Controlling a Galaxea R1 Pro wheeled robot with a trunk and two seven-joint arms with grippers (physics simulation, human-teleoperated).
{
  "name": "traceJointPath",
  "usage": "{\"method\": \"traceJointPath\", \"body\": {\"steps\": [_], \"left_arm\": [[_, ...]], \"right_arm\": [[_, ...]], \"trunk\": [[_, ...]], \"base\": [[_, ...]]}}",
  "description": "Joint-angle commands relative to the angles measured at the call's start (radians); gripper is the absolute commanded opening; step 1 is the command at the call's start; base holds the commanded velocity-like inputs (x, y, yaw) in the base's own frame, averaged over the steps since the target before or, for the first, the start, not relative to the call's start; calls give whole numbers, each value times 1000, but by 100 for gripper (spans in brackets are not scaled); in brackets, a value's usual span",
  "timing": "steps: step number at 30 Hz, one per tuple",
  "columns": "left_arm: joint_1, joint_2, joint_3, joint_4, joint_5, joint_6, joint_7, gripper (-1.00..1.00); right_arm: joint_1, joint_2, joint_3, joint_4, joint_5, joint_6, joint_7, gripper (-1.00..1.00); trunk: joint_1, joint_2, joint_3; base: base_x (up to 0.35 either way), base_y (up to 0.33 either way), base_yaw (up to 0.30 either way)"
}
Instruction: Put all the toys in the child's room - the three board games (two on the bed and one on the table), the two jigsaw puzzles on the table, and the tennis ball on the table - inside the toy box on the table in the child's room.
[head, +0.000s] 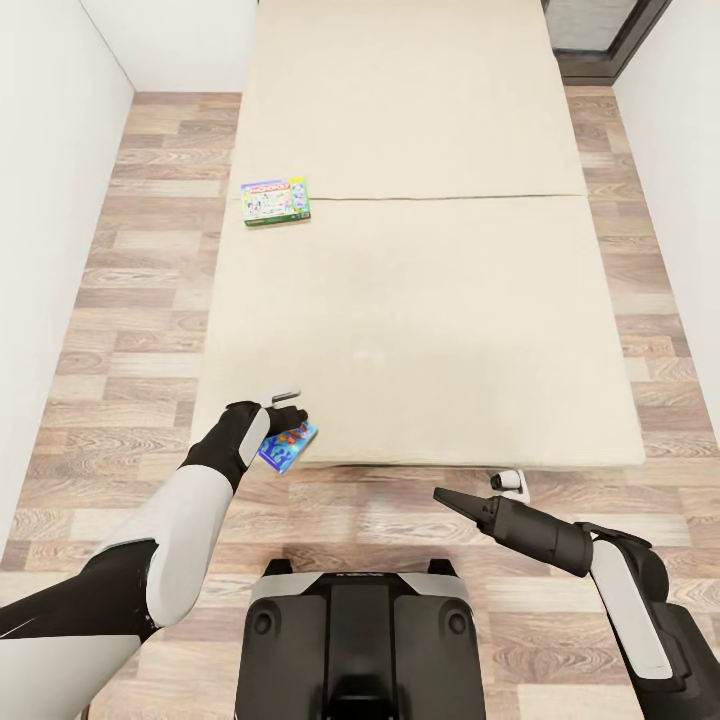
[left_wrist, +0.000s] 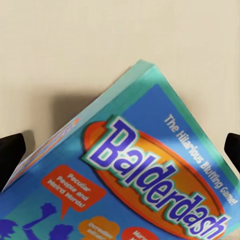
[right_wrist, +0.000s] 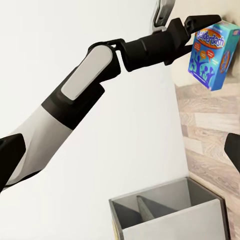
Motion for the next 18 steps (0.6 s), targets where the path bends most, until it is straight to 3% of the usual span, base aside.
{"method": "traceJointPath", "body": {"steps": [1, 18], "left_arm": [[0, -1, 5, -2, 3, 5, 3, 100], [0, -1, 5, -2, 3, 5, 3, 100]], "right_arm": [[0, 0, -1, 0, 3, 4, 5, 100], [0, 0, -1, 0, 3, 4, 5, 100]], "trunk": [[1, -2, -1], [1, -2, -1]], "base": [[-42, 0, 0], [-26, 0, 0]]}}
